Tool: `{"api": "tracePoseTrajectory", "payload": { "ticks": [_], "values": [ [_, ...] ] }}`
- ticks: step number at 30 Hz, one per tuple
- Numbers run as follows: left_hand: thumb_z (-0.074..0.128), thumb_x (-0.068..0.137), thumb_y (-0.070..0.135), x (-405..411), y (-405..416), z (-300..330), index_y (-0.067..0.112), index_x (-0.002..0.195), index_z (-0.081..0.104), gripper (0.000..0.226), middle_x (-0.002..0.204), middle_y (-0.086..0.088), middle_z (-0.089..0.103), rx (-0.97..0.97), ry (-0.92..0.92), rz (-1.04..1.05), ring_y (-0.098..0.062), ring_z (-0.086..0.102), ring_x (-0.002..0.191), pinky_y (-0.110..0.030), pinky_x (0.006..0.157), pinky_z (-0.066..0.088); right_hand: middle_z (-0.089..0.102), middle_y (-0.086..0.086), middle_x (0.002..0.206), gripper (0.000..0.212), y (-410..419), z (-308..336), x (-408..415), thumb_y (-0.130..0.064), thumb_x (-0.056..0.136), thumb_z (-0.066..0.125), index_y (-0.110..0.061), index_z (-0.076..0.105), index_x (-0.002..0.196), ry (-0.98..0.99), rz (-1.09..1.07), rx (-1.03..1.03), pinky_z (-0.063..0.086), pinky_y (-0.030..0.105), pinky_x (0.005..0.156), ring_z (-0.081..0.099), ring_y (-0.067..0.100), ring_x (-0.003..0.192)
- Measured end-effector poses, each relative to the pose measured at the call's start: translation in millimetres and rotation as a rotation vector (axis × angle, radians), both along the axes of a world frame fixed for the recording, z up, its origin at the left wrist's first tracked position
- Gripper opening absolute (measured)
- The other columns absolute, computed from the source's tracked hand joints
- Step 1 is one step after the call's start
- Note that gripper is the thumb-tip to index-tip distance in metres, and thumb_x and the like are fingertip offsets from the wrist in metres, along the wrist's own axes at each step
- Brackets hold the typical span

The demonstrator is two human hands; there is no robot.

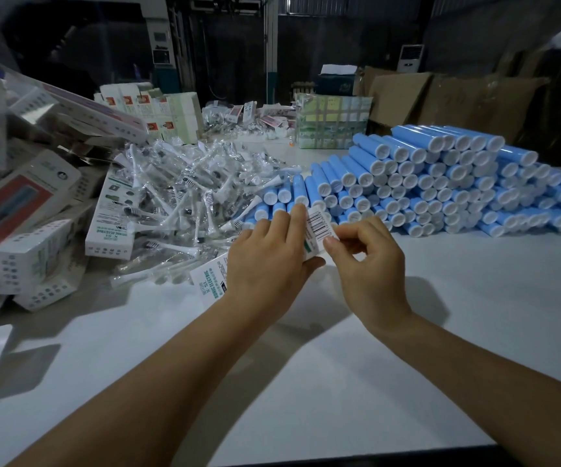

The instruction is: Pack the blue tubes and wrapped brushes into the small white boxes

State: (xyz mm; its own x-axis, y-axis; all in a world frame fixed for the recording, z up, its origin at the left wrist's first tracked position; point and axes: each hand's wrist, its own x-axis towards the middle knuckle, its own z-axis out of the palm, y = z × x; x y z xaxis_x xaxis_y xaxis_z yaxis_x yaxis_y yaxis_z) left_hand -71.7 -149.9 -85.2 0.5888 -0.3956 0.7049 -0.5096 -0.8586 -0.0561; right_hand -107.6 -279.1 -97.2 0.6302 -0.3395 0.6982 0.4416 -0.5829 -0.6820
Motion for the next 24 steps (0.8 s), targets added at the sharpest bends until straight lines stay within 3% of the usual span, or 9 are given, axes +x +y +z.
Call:
{"api": "tracePoseTrajectory", "payload": {
  "ticks": [6,8,11,13,15,17,20,22,24],
  "values": [
    [0.08,0.066,0.052,0.3,1.7,-1.1,0.0,0.122,0.06,0.078,0.099,-0.014,0.067,0.045,-0.03,0.003,-0.03,0.065,0.074,-0.033,0.058,0.049,0.059,0.006,0.086,0.003,-3.4,-3.6,0.4,-0.001,0.084,0.068,-0.001,0.065,0.086,0.001,0.032,-0.107,0.048,0.019,0.069,0.057,0.019,0.077],
    [0.08,0.066,0.051,0.5,3.9,-0.3,0.0,0.123,0.059,0.08,0.1,-0.014,0.067,0.05,0.005,-0.02,-0.03,0.065,0.077,-0.034,0.06,0.049,0.058,0.003,0.09,0.007,-3.7,-3.0,1.7,-0.003,0.085,0.067,-0.006,0.063,0.089,0.093,0.065,-0.043,0.046,0.013,0.067,0.057,0.018,0.08],
    [0.08,0.065,0.053,-1.2,7.0,1.8,0.001,0.123,0.059,0.081,0.096,-0.011,0.067,0.107,0.034,-0.043,-0.028,0.064,0.076,-0.032,0.056,0.047,0.048,-0.001,0.121,0.044,-8.6,1.2,2.4,0.004,0.082,0.065,-0.017,0.051,0.118,0.194,0.232,-0.039,0.047,0.016,0.087,0.05,0.014,0.114],
    [0.081,0.062,0.05,-1.7,6.7,1.5,0.001,0.121,0.059,0.079,0.091,-0.009,0.066,0.111,0.059,-0.118,-0.028,0.064,0.073,-0.032,0.053,0.043,0.028,-0.012,0.143,0.077,-14.7,1.3,2.4,0.005,0.079,0.063,-0.027,0.03,0.141,0.269,0.386,-0.219,0.029,0.012,0.108,0.025,0.007,0.138],
    [0.083,0.059,0.049,-2.4,8.4,2.6,0.002,0.118,0.058,0.079,0.085,-0.007,0.066,0.066,0.095,-0.187,-0.027,0.063,0.071,-0.031,0.053,0.039,0.018,-0.022,0.147,0.091,-17.3,1.0,2.3,-0.003,0.08,0.062,-0.039,0.013,0.147,0.382,0.444,-0.396,0.014,0.003,0.107,0.01,-0.006,0.139],
    [0.087,0.052,0.05,-2.0,13.9,3.2,0.002,0.109,0.061,0.08,0.076,-0.005,0.064,0.077,0.092,-0.212,-0.024,0.062,0.062,-0.027,0.048,0.038,0.022,-0.019,0.149,0.091,-19.8,1.9,4.1,-0.01,0.084,0.063,-0.039,0.008,0.15,0.404,0.414,-0.538,0.016,0.008,0.109,0.015,-0.005,0.137],
    [0.093,0.042,0.046,-1.0,21.3,-0.5,0.005,0.102,0.061,0.079,0.07,-0.002,0.063,0.123,0.096,-0.229,-0.022,0.061,0.055,-0.026,0.042,0.037,0.037,-0.004,0.14,0.088,-19.8,7.0,3.9,-0.015,0.086,0.064,-0.032,0.007,0.152,0.381,0.359,-0.703,0.034,0.029,0.106,0.033,0.009,0.124],
    [0.092,0.045,0.044,2.4,20.7,-6.0,0.008,0.097,0.059,0.071,0.073,-0.002,0.063,0.141,0.061,-0.235,-0.024,0.062,0.06,-0.029,0.051,0.041,0.042,0.004,0.138,0.088,-19.3,9.9,2.8,-0.016,0.085,0.065,-0.025,0.01,0.153,0.366,0.34,-0.752,0.036,0.034,0.103,0.037,0.017,0.12],
    [0.09,0.052,0.039,6.8,18.9,-10.1,0.008,0.097,0.059,0.062,0.088,-0.009,0.065,0.157,-0.01,-0.216,-0.032,0.064,0.078,-0.041,0.07,0.046,0.044,0.012,0.139,0.085,-22.2,12.4,2.5,-0.015,0.086,0.067,-0.017,0.014,0.153,0.348,0.332,-0.771,0.032,0.035,0.105,0.038,0.023,0.122]
  ]
}}
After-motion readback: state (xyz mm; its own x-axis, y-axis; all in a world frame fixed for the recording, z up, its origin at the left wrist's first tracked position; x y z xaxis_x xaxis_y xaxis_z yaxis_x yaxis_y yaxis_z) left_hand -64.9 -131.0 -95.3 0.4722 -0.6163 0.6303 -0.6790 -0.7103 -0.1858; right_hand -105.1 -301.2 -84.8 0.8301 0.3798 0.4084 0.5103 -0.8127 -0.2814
